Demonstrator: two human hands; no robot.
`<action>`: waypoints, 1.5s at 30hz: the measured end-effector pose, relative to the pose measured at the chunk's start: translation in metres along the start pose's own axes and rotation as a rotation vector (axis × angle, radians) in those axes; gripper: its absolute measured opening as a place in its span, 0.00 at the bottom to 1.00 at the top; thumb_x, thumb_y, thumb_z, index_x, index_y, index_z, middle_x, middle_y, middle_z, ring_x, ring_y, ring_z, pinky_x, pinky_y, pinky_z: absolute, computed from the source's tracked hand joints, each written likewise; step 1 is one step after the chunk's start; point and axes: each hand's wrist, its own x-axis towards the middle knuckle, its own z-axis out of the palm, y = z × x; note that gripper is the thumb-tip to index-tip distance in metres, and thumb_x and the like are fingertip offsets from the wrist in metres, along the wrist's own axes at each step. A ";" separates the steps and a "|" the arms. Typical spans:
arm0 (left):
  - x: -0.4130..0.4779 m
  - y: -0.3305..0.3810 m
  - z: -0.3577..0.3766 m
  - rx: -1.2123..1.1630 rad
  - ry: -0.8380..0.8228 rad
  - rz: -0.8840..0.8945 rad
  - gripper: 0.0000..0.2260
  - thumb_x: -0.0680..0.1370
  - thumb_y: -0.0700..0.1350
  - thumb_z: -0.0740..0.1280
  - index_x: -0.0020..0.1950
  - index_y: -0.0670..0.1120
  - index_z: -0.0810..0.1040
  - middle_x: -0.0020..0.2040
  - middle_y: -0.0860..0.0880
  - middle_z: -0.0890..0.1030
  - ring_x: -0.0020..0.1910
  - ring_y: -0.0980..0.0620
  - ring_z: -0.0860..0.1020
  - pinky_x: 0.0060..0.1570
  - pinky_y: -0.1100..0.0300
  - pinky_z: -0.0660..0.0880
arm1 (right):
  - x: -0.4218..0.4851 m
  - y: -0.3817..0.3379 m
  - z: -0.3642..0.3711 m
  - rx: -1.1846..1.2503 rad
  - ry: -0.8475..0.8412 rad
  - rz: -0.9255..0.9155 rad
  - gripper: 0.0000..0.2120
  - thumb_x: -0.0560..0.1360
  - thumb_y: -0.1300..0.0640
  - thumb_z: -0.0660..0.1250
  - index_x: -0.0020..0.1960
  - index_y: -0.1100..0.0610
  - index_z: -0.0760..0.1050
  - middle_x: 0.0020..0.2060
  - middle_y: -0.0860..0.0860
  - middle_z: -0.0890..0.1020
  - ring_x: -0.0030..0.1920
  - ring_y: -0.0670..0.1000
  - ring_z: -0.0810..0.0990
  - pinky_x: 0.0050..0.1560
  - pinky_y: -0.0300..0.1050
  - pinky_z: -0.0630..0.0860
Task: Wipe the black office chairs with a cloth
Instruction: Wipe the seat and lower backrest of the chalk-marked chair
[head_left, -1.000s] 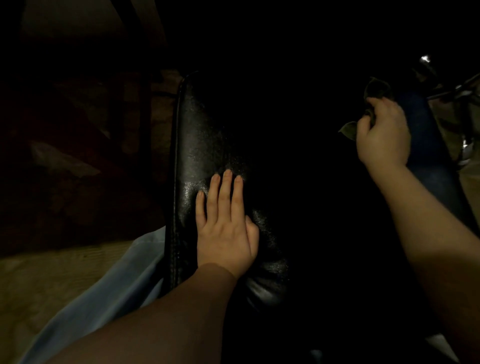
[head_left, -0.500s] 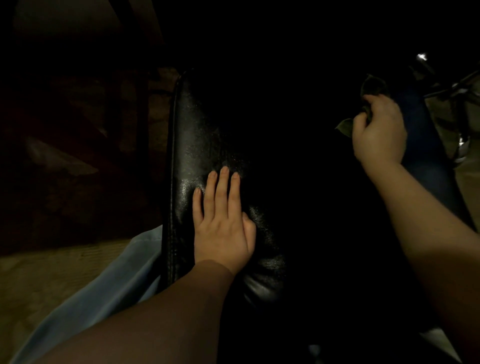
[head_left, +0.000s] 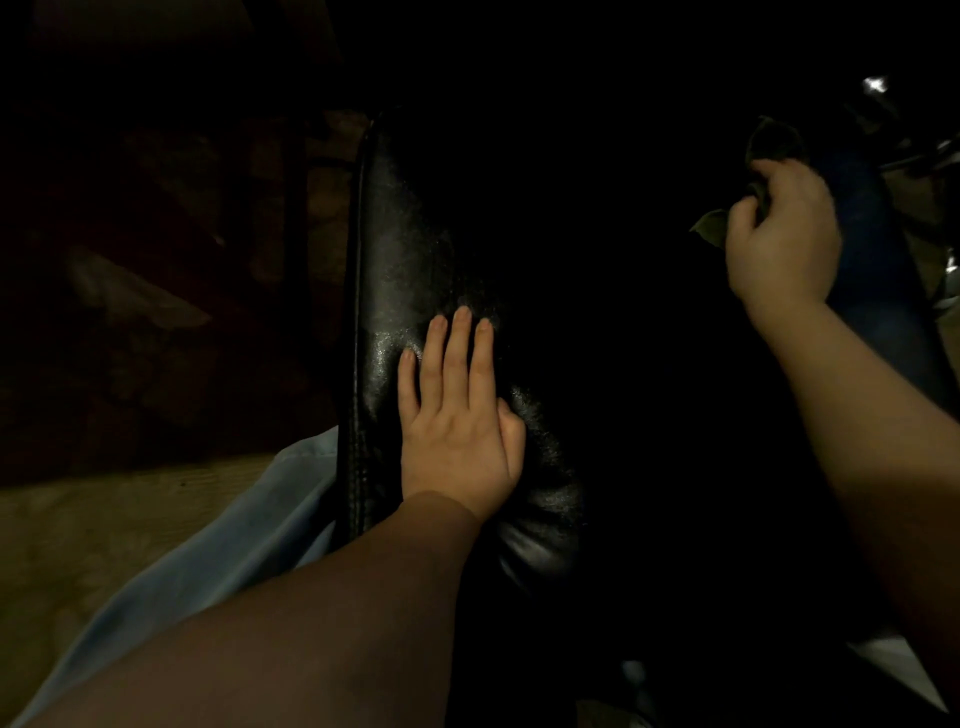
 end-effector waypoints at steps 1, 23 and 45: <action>0.000 0.000 0.000 -0.001 -0.003 0.001 0.29 0.76 0.48 0.52 0.76 0.40 0.61 0.77 0.42 0.60 0.77 0.45 0.55 0.75 0.45 0.48 | 0.000 0.000 0.000 0.002 -0.009 -0.002 0.21 0.78 0.55 0.56 0.69 0.57 0.70 0.66 0.56 0.73 0.69 0.54 0.68 0.68 0.47 0.64; 0.000 0.000 0.000 -0.002 -0.002 0.003 0.29 0.75 0.49 0.52 0.76 0.41 0.61 0.77 0.42 0.60 0.77 0.44 0.56 0.75 0.45 0.48 | 0.006 0.014 0.009 0.010 0.002 -0.010 0.25 0.75 0.49 0.52 0.68 0.56 0.70 0.66 0.57 0.73 0.67 0.56 0.69 0.68 0.49 0.65; 0.000 0.001 -0.002 0.006 0.008 -0.001 0.29 0.75 0.48 0.52 0.76 0.40 0.62 0.77 0.42 0.61 0.77 0.44 0.57 0.75 0.45 0.48 | 0.005 0.010 0.007 -0.011 0.012 0.007 0.23 0.76 0.51 0.55 0.69 0.55 0.70 0.67 0.55 0.72 0.69 0.54 0.68 0.68 0.45 0.63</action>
